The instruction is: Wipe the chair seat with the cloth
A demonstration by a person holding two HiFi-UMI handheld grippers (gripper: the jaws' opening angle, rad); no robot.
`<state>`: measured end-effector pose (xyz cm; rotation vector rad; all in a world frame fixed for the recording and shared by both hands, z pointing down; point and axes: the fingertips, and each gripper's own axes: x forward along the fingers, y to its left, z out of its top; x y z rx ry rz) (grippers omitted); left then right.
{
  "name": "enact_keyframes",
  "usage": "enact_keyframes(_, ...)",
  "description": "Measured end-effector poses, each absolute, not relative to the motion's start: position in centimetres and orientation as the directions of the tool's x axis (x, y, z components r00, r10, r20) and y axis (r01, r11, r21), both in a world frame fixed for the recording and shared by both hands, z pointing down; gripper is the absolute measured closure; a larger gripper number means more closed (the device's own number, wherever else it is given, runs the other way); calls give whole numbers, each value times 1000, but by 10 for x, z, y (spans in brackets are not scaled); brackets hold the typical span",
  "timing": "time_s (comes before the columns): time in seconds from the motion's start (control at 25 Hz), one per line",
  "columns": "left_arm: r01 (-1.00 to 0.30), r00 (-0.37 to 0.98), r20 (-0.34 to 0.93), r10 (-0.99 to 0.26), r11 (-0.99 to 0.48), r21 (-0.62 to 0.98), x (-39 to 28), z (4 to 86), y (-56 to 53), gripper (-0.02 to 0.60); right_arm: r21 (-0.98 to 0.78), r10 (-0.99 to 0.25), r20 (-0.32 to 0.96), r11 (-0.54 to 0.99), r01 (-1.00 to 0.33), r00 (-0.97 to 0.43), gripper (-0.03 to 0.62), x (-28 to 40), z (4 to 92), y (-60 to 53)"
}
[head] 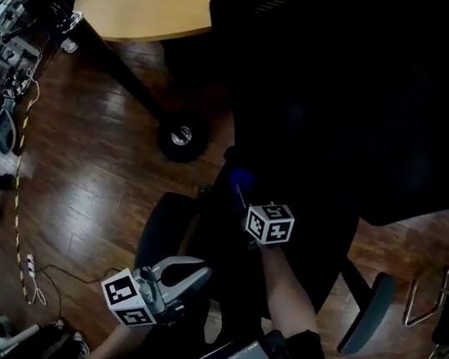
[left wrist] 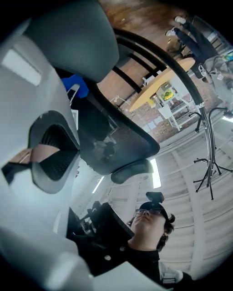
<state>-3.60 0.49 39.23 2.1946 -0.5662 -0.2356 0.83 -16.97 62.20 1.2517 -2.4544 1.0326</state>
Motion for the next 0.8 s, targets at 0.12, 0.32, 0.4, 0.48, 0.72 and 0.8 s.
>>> enact_keyframes(0.12, -335, 862, 31, -506, -523, 783, -36, 398, 2, 580, -466, -614, 521, 378, -800, -593, 537, -5, 656, -189)
enact_keyframes(0.32, -360, 847, 47, -530, -505, 785, -55, 400, 4, 579, -396, -606, 574, 383, -834, -551, 537, -20, 672, -191)
enact_keyframes(0.4, -366, 848, 53, -528, -509, 779, -60, 403, 7, 579, -372, -603, 598, 375, -849, -528, 537, -16, 678, -185)
enact_keyframes(0.48, -369, 851, 58, -521, -517, 772, -61, 408, 8, 580, -346, -613, 627, 333, -877, -481, 537, 3, 690, -180)
enact_keyframes(0.72, -355, 875, 53, -481, -563, 746, -46, 409, -2, 580, -267, -690, 678, 89, -960, -253, 537, 133, 709, -153)
enact_keyframes(0.8, -337, 893, 60, -445, -578, 743, -35, 409, 0, 580, -247, -701, 689, 11, -969, -184, 537, 181, 708, -139)
